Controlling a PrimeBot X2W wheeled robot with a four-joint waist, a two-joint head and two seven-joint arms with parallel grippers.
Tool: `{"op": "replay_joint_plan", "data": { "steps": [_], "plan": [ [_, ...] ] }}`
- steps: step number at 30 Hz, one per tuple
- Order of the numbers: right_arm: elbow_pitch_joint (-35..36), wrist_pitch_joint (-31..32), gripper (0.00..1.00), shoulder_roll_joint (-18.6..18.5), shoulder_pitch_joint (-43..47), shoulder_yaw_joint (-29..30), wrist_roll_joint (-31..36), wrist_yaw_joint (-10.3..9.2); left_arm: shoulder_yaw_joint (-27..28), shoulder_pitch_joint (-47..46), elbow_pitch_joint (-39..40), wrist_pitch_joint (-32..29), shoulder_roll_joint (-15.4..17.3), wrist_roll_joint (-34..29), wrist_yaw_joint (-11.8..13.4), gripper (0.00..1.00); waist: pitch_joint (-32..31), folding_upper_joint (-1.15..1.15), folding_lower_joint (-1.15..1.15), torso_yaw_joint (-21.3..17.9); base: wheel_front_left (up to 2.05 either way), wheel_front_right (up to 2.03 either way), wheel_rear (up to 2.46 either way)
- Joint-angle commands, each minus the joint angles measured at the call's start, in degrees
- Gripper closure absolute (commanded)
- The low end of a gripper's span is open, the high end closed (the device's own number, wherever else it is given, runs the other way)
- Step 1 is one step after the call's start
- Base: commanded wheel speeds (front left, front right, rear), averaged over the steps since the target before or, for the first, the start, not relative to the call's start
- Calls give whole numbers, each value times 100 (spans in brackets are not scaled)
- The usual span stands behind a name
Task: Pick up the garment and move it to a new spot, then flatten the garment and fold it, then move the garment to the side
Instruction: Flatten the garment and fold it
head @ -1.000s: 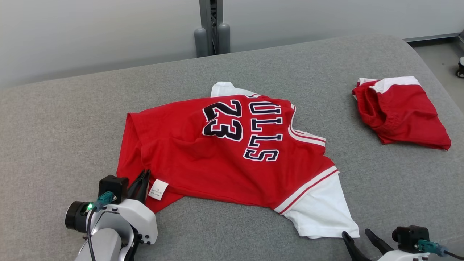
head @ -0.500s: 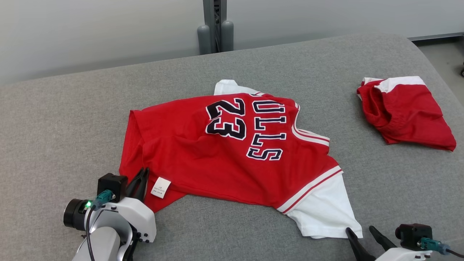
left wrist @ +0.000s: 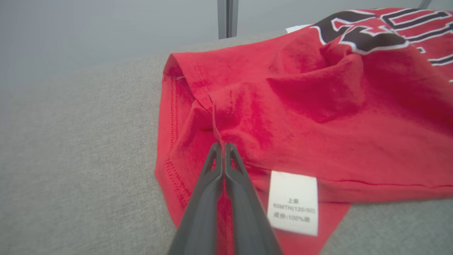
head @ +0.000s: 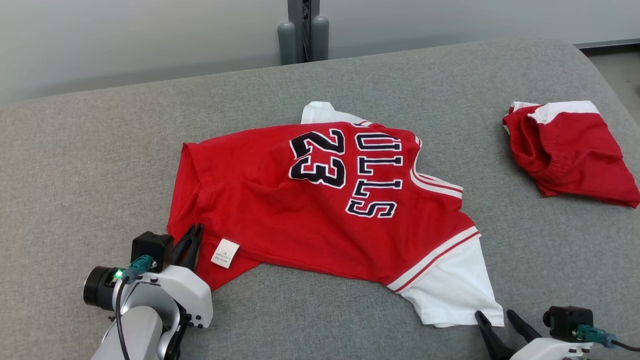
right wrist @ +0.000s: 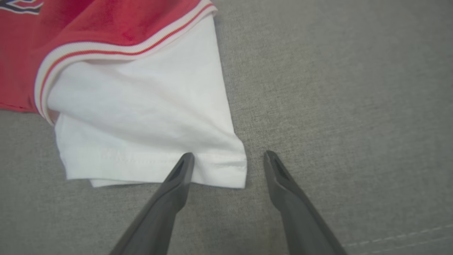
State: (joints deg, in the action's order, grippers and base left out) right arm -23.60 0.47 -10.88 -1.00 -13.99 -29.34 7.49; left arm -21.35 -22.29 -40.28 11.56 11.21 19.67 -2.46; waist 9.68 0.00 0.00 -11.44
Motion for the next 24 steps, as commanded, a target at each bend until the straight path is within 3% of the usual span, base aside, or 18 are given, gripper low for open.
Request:
{"op": "replay_joint_plan", "data": {
  "steps": [1, 2, 4, 16, 24],
  "plan": [
    [-90, -2, 16, 3, -47, -49, -55, 1, -6, -44, 22, -10, 28, 20, 26, 100, -1, 0, 0, 4, 0, 0, 0],
    [-110, 11, 53, 2, -57, -73, -78, 1, -12, -37, 28, -16, 30, 25, 30, 100, -2, 0, 0, 7, 0, 0, 0],
    [-139, 62, 100, 3, -70, -143, -143, 2, -24, -35, 35, -15, 30, 40, 40, 100, -9, 0, 0, 13, 0, 0, 0],
    [22, -12, 100, -185, -205, -345, -410, 1, -70, 68, 60, 27, 31, 105, 78, 100, -140, 0, 0, 53, 0, 0, 0],
    [528, 112, 100, -423, -401, -457, -774, 1, -9, 255, 196, 210, 67, 187, 122, 100, -412, 0, 0, 96, 0, 0, 0]
  ]
}}
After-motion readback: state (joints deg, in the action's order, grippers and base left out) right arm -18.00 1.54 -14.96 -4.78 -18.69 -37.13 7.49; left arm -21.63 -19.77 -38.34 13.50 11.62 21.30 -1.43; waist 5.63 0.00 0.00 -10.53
